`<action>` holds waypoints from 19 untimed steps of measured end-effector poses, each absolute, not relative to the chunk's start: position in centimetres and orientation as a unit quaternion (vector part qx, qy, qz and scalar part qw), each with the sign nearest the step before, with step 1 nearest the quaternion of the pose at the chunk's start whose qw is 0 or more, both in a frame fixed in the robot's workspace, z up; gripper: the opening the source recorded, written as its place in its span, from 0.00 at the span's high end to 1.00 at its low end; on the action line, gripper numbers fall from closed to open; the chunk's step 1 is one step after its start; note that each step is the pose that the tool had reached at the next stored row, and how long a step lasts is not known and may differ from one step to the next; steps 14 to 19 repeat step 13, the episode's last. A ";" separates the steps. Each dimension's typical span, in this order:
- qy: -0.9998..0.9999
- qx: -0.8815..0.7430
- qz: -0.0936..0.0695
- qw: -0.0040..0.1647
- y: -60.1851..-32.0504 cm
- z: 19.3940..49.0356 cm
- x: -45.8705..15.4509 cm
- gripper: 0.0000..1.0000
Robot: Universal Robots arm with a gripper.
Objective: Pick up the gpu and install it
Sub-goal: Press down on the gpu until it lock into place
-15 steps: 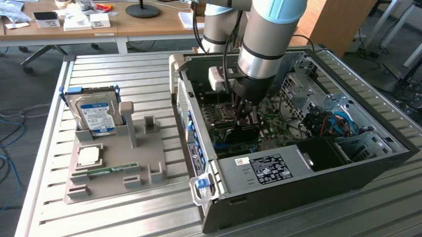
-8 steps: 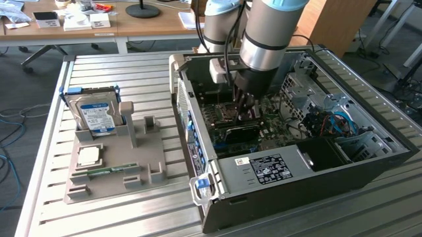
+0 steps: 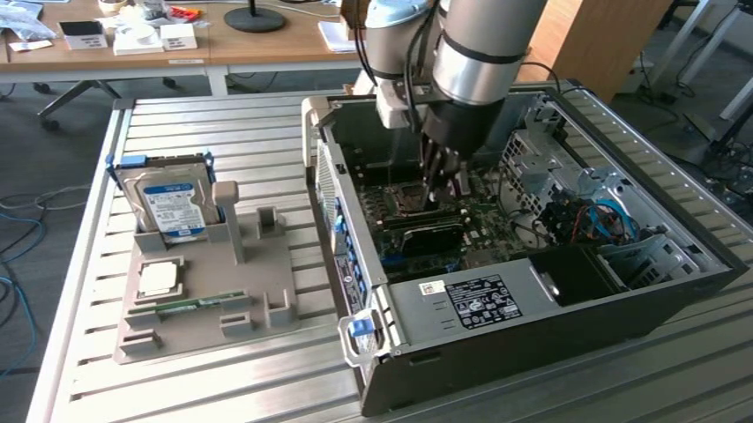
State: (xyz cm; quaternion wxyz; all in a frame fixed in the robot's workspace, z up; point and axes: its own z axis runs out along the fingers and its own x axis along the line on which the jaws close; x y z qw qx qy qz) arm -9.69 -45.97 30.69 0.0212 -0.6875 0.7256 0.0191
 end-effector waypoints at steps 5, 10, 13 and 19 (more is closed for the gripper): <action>0.726 -0.688 0.019 0.021 -46.0 32.6 -9.7 0.89; 0.726 -0.688 0.019 0.021 -46.0 33.1 -9.7 0.89; 0.726 -0.688 0.019 0.021 -46.0 33.1 -9.7 0.89; 0.726 -0.688 0.019 0.021 -46.0 33.1 -9.7 0.89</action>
